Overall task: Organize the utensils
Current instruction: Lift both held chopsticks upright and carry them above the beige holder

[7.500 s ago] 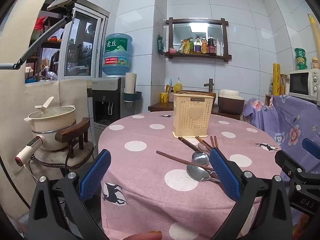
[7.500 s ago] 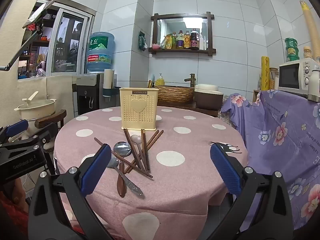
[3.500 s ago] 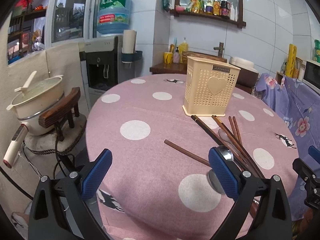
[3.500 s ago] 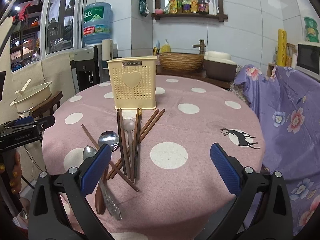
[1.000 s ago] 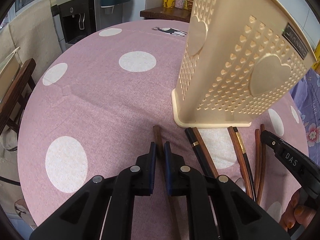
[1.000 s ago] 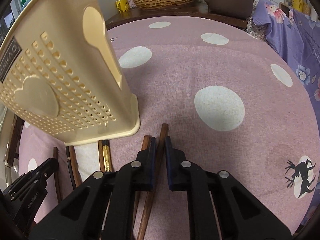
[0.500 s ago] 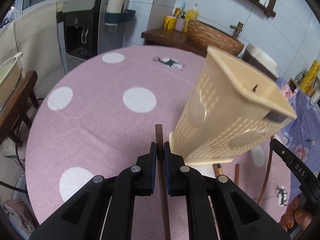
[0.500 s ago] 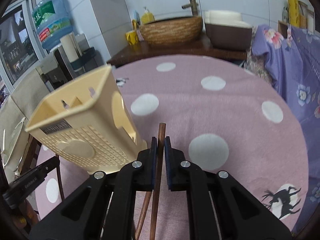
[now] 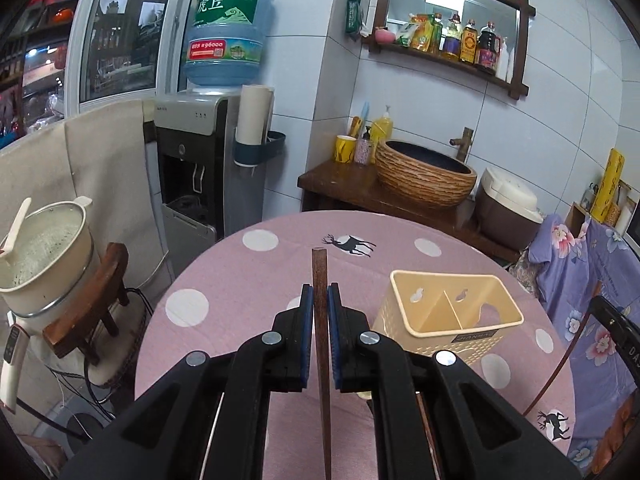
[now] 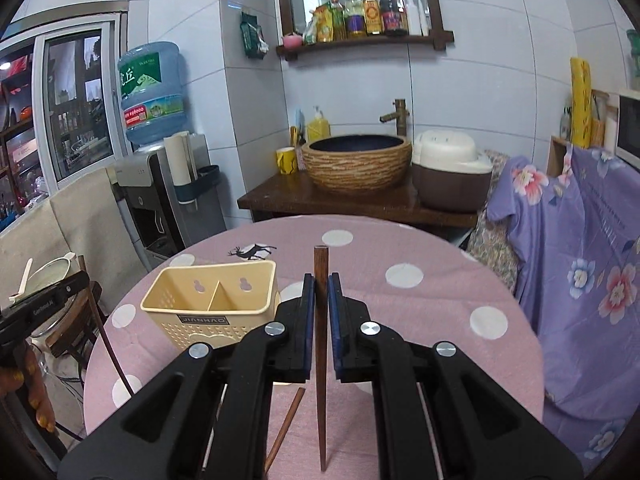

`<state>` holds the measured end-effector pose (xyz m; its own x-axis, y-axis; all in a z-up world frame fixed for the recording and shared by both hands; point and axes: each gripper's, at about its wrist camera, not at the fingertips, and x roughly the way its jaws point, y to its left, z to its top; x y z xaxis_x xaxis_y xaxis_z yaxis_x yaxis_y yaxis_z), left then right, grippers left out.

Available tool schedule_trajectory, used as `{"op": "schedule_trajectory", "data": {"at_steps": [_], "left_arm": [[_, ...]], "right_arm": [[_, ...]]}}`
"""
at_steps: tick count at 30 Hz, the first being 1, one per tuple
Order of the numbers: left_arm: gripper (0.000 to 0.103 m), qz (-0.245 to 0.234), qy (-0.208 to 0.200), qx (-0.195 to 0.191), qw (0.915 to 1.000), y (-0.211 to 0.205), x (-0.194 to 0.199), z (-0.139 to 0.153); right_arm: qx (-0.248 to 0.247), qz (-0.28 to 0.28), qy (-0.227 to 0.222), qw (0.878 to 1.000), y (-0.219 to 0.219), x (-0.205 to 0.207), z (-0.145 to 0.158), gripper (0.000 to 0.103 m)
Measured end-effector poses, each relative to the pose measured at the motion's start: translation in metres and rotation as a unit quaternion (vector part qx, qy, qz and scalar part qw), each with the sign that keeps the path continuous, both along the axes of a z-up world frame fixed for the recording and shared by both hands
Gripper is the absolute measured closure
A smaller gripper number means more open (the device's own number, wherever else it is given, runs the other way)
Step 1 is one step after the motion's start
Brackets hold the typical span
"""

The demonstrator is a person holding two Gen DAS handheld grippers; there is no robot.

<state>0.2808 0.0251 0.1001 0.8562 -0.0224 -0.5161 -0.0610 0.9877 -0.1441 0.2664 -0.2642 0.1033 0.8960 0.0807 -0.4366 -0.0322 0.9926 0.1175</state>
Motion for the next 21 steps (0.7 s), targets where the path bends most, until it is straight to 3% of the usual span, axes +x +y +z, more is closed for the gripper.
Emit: {"op": "schedule_trajectory", "data": {"at_steps": [12,16,21], "left_arm": [[0.095,0.021,-0.039,0.014,0.9989,0.012,-0.005,0.035],[0.095,0.023,-0.063,0.016,0.9976,0.013,-0.001,0.068],[0.095,0.002,-0.094,0.006,0.9955,0.003,0.003,0.125]], "right_arm": [[0.001,-0.004,-0.017,1.000,-0.012,0.004,0.028,0.096],[0.003,0.000,-0.036,0.999,-0.012,0.010,0.059,0.096],[0.022,0.017,-0.079,0.997,-0.005,0.015,0.121,0.096]]}}
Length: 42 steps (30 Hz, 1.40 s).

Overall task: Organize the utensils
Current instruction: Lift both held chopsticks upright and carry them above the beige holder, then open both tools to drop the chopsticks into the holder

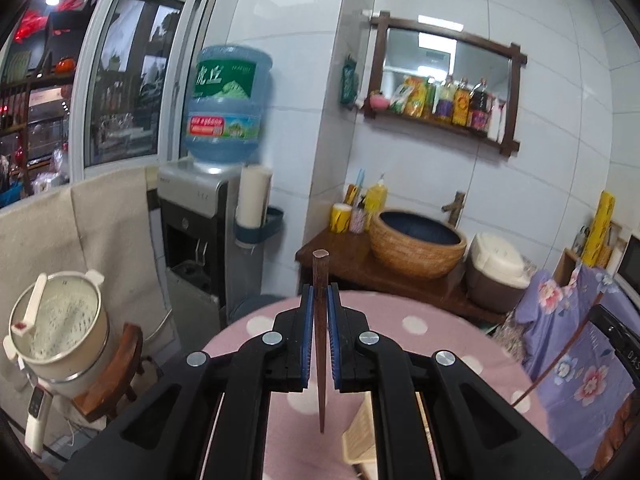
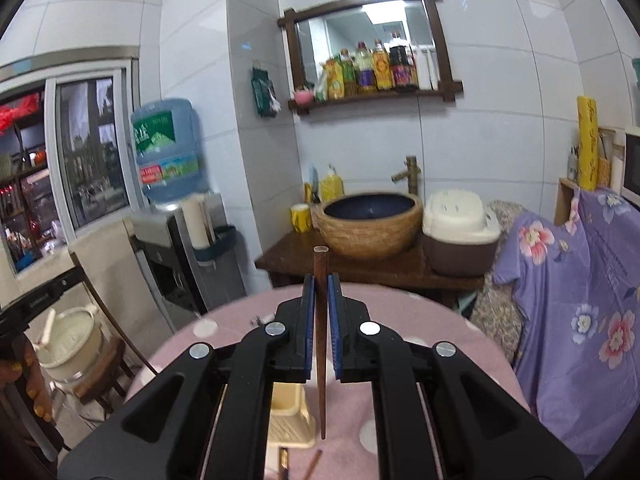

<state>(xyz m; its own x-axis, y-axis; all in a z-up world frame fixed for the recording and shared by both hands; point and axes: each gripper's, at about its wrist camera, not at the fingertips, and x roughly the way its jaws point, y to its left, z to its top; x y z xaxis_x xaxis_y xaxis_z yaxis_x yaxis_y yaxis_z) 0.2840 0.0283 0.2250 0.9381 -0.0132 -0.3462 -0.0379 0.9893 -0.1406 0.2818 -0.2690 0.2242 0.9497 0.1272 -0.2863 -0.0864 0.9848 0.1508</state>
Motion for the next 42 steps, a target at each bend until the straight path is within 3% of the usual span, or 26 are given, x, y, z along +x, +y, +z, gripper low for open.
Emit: {"op": "schedule_trajectory", "data": {"at_steps": [5,9,17,24,33,34,35,36,37,38,39,40,42], "left_arm": [[0.095,-0.029,-0.037,-0.028,0.9985,-0.012,-0.007,0.052],[0.095,-0.048,-0.044,-0.030,0.9974,-0.033,-0.003,0.056],[0.095,-0.037,-0.024,-0.019,0.9988,-0.059,0.030,-0.001],[0.100,-0.041,0.041,-0.024,0.9980,-0.060,0.050,-0.061],[0.100,-0.047,0.089,-0.032,0.9944,-0.057,0.063,-0.099],[0.100,-0.052,0.091,-0.037,0.9938,-0.054,0.061,-0.101],[0.099,-0.055,0.092,-0.038,0.9935,-0.054,0.059,-0.104],[0.096,-0.056,0.093,-0.037,0.9933,-0.053,0.057,-0.107],[0.086,-0.056,0.094,-0.036,0.9933,-0.052,0.055,-0.109],[0.077,-0.056,0.095,-0.036,0.9933,-0.050,0.051,-0.112],[0.057,-0.056,0.094,-0.040,0.9931,-0.049,0.047,-0.115],[0.047,-0.057,0.092,-0.044,0.9932,-0.047,0.044,-0.117],[0.044,-0.057,0.089,-0.049,0.9932,-0.043,0.036,-0.122]], "right_arm": [[0.000,0.022,-0.046,0.999,0.020,-0.002,0.056,0.095],[0.002,0.033,-0.056,0.998,0.039,0.006,0.062,0.095],[0.006,0.031,-0.004,0.999,0.055,0.040,-0.002,0.095],[0.011,0.036,0.051,0.998,0.056,0.059,-0.055,0.095],[0.017,0.047,0.091,0.995,0.055,0.077,-0.093,0.095],[0.016,0.044,0.090,0.995,0.055,0.076,-0.096,0.093],[0.015,0.041,0.089,0.995,0.054,0.075,-0.099,0.081],[0.020,0.040,0.086,0.995,0.052,0.073,-0.100,0.072],[0.029,0.039,0.081,0.996,0.050,0.072,-0.102,0.054],[0.035,0.036,0.076,0.996,0.048,0.069,-0.104,0.051],[0.033,0.033,0.073,0.996,0.048,0.066,-0.105,0.051],[0.025,0.031,0.070,0.997,0.049,0.063,-0.106,0.051],[0.008,0.028,0.060,0.998,0.052,0.055,-0.107,0.051]]}}
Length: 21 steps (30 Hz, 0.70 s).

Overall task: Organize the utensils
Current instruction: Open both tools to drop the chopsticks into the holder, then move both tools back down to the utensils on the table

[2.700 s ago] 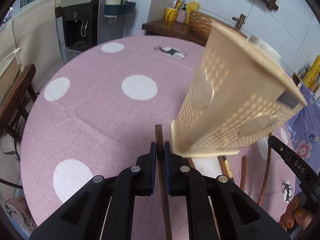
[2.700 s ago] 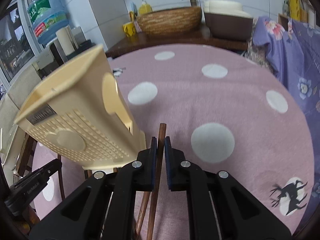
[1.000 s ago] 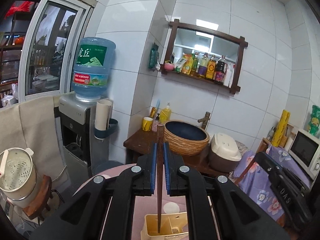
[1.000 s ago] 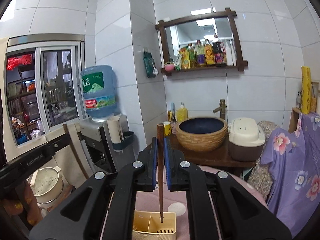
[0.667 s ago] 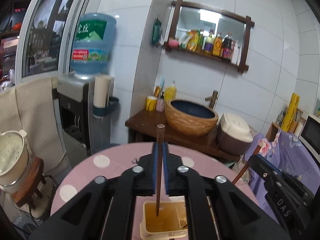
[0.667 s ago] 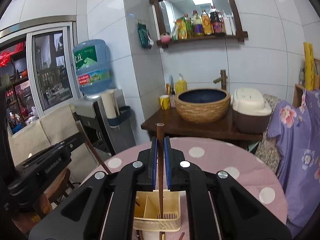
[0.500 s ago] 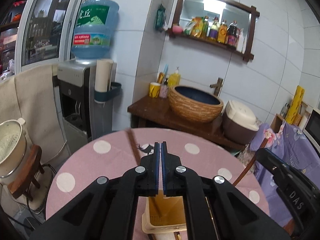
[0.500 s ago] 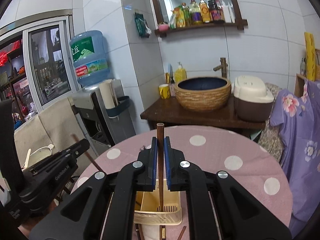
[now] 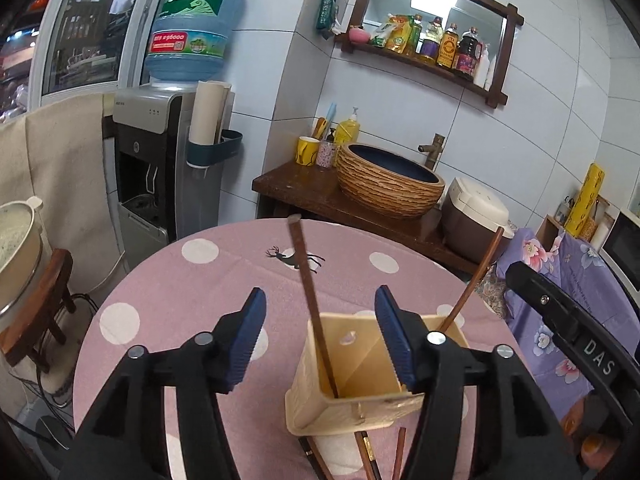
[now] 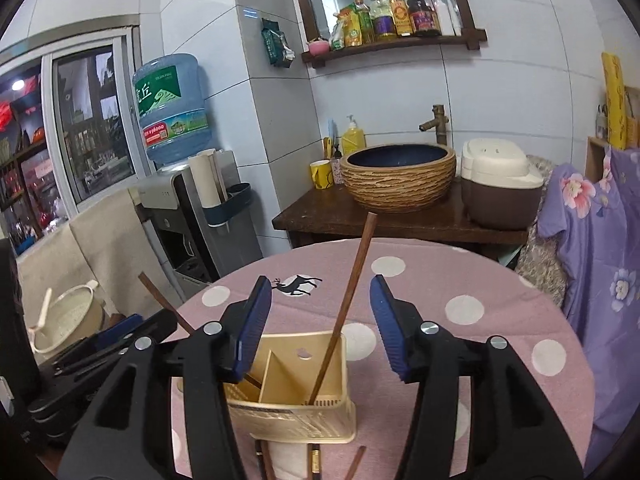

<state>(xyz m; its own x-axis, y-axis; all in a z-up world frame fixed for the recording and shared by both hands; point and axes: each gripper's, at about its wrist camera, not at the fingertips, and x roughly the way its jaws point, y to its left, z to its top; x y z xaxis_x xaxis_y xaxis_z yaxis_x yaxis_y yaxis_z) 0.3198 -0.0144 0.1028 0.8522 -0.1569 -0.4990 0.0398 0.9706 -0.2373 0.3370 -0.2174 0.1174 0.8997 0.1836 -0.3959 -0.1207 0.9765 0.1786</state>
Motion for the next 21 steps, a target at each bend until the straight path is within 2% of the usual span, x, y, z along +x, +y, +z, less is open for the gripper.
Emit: {"op": "schedule_trajectory", "data": {"at_steps": [4,7,14,21], "left_arm": [[0.027,-0.011,0.020,0.001,0.9997,0.007,-0.015,-0.014],[0.022,-0.019,0.034,-0.006,0.9992,0.017,-0.031,-0.026],[0.020,-0.024,0.064,0.023,0.9974,0.032,-0.067,-0.057],[0.020,-0.012,0.099,0.028,0.9946,0.048,-0.098,-0.090]], "right_arm": [[-0.032,-0.004,-0.019,0.999,0.000,-0.023,-0.007,0.042],[-0.048,0.002,-0.010,0.999,0.000,-0.039,-0.017,0.042],[-0.053,0.037,0.028,0.998,0.002,-0.078,-0.050,0.041],[-0.058,0.042,0.054,0.996,0.002,-0.111,-0.085,0.041]]}}
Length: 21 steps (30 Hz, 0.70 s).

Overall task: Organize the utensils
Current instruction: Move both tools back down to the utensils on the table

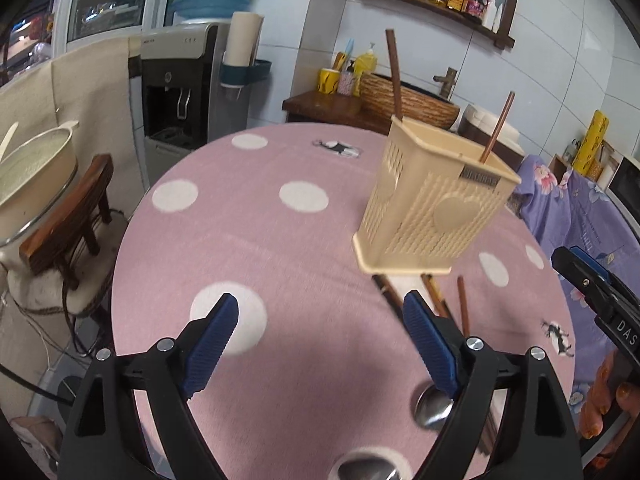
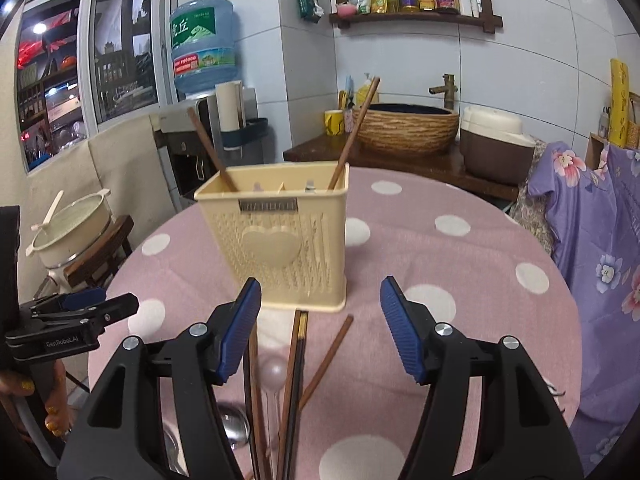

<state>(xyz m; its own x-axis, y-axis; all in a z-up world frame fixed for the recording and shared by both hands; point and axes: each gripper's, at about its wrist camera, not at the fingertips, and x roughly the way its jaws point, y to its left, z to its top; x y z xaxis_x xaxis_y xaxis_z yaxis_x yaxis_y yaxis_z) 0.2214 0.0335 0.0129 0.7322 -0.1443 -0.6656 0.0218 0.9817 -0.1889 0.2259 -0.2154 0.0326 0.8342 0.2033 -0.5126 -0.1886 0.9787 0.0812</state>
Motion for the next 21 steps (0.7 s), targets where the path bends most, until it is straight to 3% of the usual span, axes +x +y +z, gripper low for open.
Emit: {"op": "schedule_trajectory", "data": {"at_steps": [2,10,18,21], "left_arm": [[0.020,0.006,0.006,0.004,1.0000,0.002,-0.009,-0.008],[0.041,-0.016,0.045,-0.006,0.9988,-0.002,-0.046,-0.028],[0.057,-0.044,0.107,-0.040,0.9925,-0.005,-0.065,-0.059],[0.060,-0.059,0.120,-0.072,0.9884,-0.005,-0.065,-0.065]], "right_arm": [[0.003,0.012,0.007,1.000,0.002,-0.011,-0.009,0.041],[-0.009,0.021,0.029,0.999,0.006,-0.038,-0.040,0.041],[0.003,0.020,0.040,0.999,0.005,-0.046,-0.050,0.041],[0.002,0.022,0.042,0.999,0.005,-0.047,-0.050,0.041]]}}
